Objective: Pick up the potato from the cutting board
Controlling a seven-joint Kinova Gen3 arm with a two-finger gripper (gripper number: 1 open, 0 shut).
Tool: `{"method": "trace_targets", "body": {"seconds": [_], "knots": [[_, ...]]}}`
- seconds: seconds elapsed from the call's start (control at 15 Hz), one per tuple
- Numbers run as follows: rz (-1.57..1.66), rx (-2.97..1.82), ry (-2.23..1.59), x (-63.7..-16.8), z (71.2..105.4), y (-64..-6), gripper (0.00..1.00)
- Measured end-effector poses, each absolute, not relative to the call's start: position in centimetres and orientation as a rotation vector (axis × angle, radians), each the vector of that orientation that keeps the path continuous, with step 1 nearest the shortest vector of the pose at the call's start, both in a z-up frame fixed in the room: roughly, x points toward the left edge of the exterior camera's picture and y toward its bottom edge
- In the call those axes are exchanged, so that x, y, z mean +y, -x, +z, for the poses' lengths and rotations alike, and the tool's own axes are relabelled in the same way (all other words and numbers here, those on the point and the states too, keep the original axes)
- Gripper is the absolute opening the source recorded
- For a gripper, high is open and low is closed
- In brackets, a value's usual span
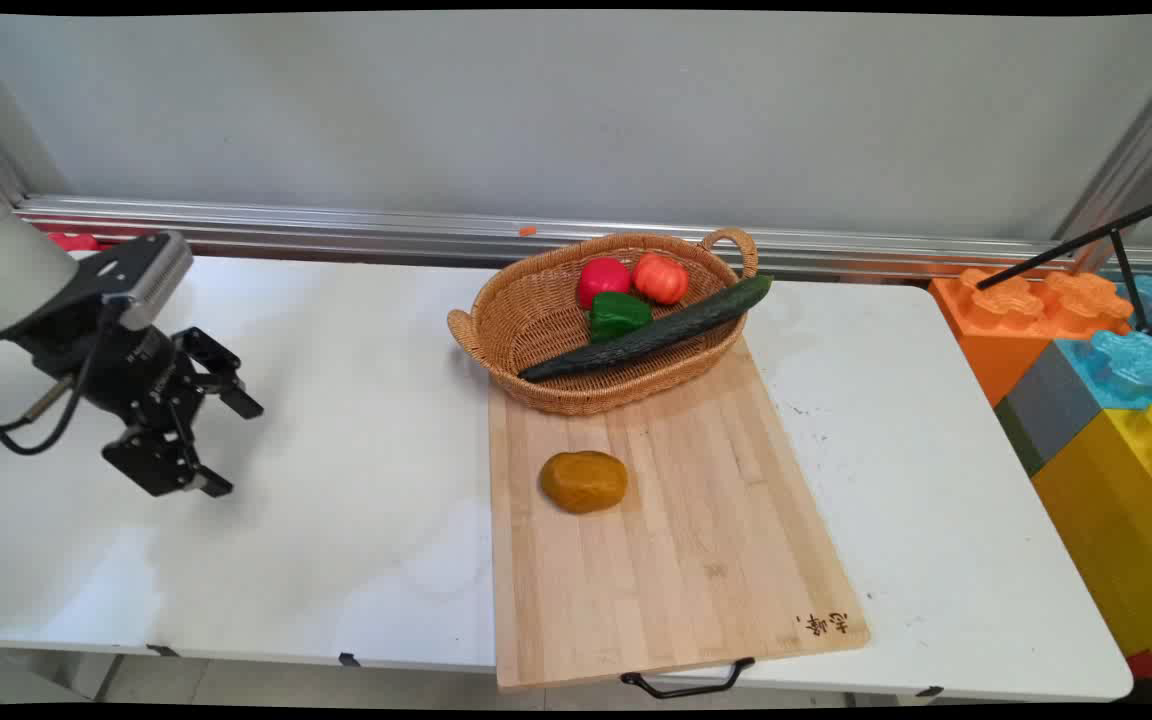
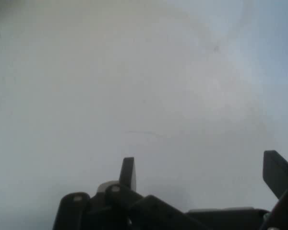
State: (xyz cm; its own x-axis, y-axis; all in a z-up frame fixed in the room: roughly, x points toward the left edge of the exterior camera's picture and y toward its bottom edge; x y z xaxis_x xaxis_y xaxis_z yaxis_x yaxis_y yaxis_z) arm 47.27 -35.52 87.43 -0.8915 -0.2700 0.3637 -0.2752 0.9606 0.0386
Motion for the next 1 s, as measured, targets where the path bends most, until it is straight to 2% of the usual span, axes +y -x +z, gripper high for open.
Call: {"method": "trace_targets", "body": {"seconds": [0.4,1.0], "knots": [[0.023,-2.622,-0.481,-35.6,86.8,-42.0,1.0],[0.068,-2.561,-0.493,-39.6,86.7,-29.6,1.0]]}}
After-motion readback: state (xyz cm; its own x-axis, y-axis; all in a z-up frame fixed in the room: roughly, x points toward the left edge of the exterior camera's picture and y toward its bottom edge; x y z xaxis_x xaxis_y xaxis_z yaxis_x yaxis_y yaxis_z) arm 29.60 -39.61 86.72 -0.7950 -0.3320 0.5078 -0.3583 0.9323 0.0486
